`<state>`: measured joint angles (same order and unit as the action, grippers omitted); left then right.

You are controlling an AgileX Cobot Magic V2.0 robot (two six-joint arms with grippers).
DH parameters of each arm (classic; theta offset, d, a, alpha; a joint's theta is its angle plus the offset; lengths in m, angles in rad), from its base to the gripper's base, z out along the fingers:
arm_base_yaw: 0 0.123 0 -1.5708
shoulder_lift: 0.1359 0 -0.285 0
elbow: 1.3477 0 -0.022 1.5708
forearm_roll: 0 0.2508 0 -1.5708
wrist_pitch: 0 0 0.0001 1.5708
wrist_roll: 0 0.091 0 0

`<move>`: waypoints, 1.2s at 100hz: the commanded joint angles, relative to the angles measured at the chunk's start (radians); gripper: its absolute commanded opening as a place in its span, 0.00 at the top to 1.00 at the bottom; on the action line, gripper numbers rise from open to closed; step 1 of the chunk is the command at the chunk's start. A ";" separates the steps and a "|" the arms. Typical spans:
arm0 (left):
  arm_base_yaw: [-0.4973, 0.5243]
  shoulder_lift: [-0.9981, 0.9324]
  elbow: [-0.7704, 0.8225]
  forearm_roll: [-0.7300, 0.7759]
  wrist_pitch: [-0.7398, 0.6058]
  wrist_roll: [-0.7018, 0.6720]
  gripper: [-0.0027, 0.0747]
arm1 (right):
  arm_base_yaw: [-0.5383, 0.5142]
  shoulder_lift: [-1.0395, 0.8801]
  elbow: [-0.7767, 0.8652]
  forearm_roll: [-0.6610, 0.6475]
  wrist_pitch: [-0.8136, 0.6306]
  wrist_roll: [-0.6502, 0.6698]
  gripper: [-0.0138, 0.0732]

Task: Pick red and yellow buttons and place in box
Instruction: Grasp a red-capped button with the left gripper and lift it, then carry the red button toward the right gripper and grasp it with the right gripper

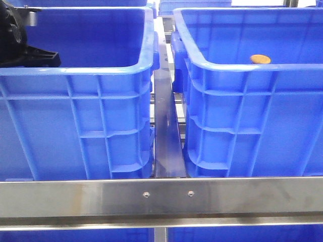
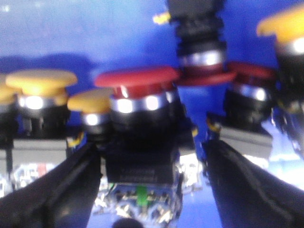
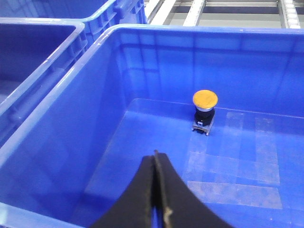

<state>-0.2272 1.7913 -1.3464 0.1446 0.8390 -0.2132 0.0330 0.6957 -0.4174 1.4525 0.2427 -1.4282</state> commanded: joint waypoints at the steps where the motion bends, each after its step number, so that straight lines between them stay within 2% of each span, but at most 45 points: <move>1: 0.003 -0.033 -0.030 0.005 -0.048 -0.010 0.39 | 0.003 -0.007 -0.027 0.027 -0.006 -0.005 0.91; 13: 0.003 -0.018 -0.030 0.005 -0.043 -0.010 0.39 | 0.003 -0.007 -0.027 0.027 -0.006 -0.005 0.91; 18: 0.003 -0.018 -0.030 0.005 -0.042 -0.012 0.42 | 0.003 -0.007 -0.027 0.027 -0.006 -0.005 0.91; 25: 0.003 -0.018 -0.030 0.005 -0.044 -0.012 0.53 | 0.003 -0.007 -0.027 0.027 -0.006 -0.005 0.91; 40: 0.003 -0.022 -0.030 0.005 -0.044 -0.010 0.86 | 0.003 -0.007 -0.027 0.027 -0.006 -0.005 0.91; 51: 0.000 -0.039 -0.030 0.005 -0.046 -0.005 0.98 | 0.003 -0.007 -0.027 0.027 -0.006 -0.005 0.91; 74: -0.052 -0.170 -0.030 -0.007 -0.084 0.092 0.99 | 0.003 -0.007 -0.027 0.027 0.010 -0.005 0.91; 84: -0.082 -0.226 -0.030 -0.062 -0.093 0.167 0.99 | 0.003 -0.007 -0.027 0.027 0.010 -0.005 0.91; 94: -0.117 -0.273 -0.030 -0.178 -0.088 0.290 0.99 | 0.003 -0.007 -0.027 0.028 0.010 -0.005 0.91; 120: -0.219 -0.319 -0.030 -0.618 -0.048 0.674 0.99 | 0.003 -0.002 -0.029 0.038 0.049 -0.005 0.91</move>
<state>-0.4097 1.5216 -1.3464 -0.3113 0.8173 0.3260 0.0330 0.6957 -0.4174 1.4627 0.2598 -1.4278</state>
